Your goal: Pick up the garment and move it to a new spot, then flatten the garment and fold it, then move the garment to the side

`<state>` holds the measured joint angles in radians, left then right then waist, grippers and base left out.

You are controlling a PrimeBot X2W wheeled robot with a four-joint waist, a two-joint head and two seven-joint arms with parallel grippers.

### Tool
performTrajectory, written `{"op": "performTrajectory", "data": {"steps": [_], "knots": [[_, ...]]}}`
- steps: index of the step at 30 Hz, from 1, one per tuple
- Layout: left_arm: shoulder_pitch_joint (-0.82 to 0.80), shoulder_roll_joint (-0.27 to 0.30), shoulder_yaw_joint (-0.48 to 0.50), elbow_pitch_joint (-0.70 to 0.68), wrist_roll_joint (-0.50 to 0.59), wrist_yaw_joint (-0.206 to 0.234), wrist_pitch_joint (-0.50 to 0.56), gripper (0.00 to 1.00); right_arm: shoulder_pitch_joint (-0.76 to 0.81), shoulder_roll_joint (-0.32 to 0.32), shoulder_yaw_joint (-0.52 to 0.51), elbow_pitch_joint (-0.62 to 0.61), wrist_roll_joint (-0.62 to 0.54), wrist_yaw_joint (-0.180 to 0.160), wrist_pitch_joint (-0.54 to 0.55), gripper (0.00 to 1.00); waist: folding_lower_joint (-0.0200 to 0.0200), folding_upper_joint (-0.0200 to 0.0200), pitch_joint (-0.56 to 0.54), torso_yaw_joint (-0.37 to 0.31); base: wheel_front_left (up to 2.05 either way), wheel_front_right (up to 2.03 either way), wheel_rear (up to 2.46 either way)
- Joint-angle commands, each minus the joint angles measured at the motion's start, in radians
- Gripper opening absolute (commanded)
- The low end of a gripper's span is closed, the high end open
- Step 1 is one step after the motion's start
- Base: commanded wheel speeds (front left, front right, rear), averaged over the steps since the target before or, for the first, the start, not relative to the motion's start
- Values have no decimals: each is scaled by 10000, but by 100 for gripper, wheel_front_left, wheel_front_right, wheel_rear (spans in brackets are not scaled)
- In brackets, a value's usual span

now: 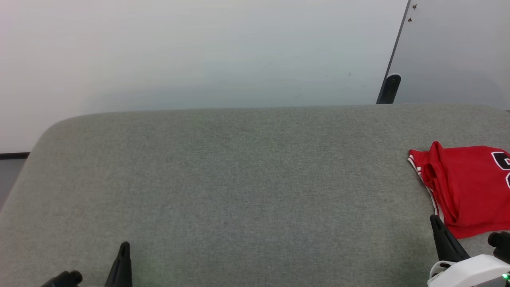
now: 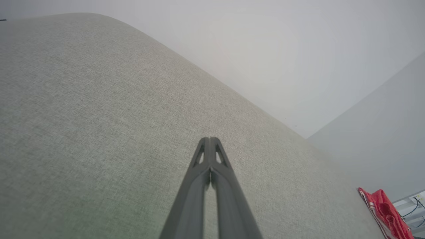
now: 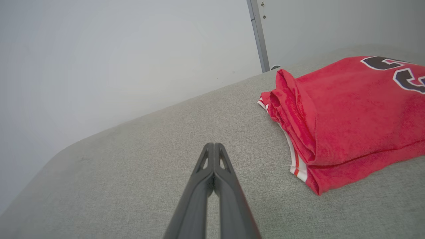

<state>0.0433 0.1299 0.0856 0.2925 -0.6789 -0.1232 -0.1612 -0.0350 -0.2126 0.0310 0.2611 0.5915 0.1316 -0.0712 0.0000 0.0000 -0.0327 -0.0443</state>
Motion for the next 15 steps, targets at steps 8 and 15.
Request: {"op": "performTrajectory", "data": {"steps": [8, 15], "knots": [[-408, -45, 81, -215, -1322, -32, 361, 0, -373, 164, -283, -169, 1468, -4, 240, 0, 0, 0, 30, 38, 0, 0, 0], [-541, -122, 104, -248, -2185, -40, 618, 0, -419, 321, -415, -172, 2406, -5, 415, 0, 0, 0, 54, 67, 0, 0, 0]]}}
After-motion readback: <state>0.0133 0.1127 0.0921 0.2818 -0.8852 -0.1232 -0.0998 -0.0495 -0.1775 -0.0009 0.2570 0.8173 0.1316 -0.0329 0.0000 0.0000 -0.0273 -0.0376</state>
